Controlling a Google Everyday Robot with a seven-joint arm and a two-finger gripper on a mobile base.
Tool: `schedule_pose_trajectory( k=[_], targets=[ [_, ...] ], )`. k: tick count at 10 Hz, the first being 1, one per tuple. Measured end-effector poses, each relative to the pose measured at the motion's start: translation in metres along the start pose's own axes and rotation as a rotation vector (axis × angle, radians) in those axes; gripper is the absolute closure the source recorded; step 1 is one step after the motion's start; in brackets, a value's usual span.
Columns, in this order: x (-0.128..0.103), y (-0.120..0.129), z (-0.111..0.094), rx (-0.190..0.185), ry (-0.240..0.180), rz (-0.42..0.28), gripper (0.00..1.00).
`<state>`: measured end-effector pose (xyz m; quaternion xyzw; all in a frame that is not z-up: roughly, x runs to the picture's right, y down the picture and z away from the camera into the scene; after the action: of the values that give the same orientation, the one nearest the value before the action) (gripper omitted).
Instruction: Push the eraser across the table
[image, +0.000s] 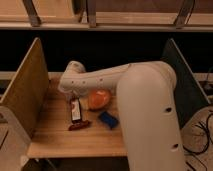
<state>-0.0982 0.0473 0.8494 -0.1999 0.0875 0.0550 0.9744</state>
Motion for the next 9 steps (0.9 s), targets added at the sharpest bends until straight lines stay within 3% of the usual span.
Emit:
schedule_pose_trajectory(
  k=[9],
  targets=[
    [-0.0017,0.0006,-0.0003,0.0,-0.001,-0.003,0.2]
  ],
)
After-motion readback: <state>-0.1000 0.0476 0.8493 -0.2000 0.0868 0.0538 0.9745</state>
